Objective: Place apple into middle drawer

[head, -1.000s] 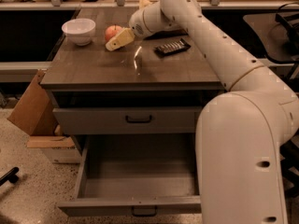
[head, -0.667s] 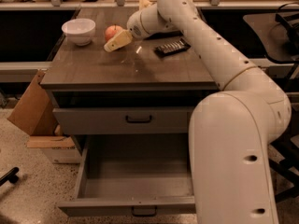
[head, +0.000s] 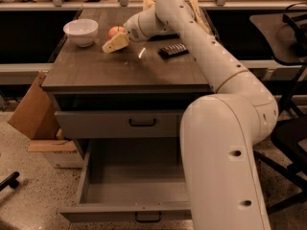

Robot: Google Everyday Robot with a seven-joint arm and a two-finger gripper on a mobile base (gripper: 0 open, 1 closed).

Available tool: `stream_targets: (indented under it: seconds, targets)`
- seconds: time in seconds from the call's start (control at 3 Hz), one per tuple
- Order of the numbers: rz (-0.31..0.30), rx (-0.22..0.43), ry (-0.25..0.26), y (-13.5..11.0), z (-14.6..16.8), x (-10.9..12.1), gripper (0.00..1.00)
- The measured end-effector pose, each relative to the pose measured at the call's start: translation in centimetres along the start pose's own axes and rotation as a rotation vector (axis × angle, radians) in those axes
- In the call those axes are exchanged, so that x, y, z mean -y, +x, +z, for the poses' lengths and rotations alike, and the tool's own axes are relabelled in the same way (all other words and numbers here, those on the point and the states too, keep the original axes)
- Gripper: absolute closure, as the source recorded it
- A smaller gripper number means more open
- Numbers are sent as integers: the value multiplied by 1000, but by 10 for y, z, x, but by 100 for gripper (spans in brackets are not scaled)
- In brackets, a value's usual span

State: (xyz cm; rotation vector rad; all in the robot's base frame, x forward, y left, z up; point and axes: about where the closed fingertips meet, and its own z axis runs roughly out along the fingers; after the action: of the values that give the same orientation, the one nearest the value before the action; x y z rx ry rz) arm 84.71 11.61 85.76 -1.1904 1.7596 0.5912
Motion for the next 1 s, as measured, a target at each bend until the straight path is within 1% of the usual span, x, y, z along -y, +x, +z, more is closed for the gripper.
stream_targets:
  seconds: [0.33,0.67,1.0]
  targets:
    - [-2,5,-18,-2,8,-3,42]
    - [-33,27,-27,-11,4,-10,65]
    - [-85,89,-31,-29,-24,-24,89]
